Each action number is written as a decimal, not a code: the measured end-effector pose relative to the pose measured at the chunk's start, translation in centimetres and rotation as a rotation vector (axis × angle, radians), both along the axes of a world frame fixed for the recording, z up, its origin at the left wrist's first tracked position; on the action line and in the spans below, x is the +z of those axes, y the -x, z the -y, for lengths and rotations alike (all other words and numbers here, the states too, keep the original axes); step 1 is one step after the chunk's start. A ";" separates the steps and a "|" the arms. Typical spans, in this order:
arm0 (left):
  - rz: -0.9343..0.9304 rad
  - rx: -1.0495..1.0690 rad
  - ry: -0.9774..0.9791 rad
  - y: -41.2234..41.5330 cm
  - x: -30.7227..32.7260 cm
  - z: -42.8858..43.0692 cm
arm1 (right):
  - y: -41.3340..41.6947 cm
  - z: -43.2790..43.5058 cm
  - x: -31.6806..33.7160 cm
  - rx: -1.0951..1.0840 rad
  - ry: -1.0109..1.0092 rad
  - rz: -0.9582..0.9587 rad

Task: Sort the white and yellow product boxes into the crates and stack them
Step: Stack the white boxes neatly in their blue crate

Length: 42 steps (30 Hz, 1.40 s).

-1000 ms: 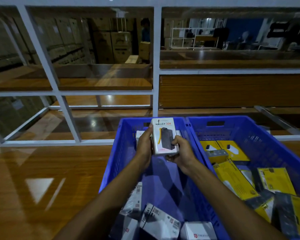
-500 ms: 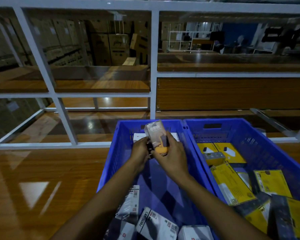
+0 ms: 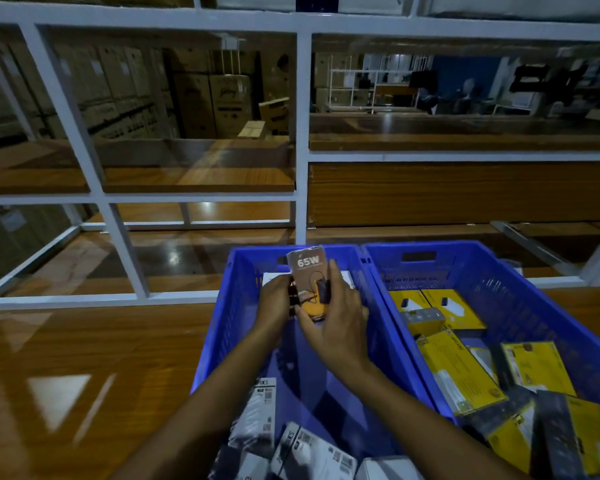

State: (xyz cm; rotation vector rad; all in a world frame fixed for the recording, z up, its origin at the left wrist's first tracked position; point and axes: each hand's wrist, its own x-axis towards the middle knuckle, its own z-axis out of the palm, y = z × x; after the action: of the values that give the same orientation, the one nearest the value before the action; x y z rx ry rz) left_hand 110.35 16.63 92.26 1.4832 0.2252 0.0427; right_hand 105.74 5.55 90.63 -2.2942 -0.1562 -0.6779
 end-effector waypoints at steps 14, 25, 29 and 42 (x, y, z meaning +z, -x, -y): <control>-0.091 -0.100 0.048 -0.4 -0.1 -0.7 | -2.2 2.6 2.0 0.128 -0.950 -0.571; -0.095 -0.094 0.059 0.2 0.3 -0.7 | -2.8 3.0 1.3 0.180 -1.085 -0.761; -0.002 -0.065 0.095 0.1 0.8 -1.0 | -2.6 2.8 1.0 0.209 -0.925 -0.688; 0.070 -0.069 0.020 -1.6 -0.8 -2.5 | -4.2 3.3 -1.4 0.190 -0.322 -0.355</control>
State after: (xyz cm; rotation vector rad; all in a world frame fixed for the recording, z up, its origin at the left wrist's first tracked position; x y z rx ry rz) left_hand 111.96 19.18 91.48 1.4661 0.1175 0.0363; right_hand 109.90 2.22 89.19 -2.0172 -0.0871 -0.1757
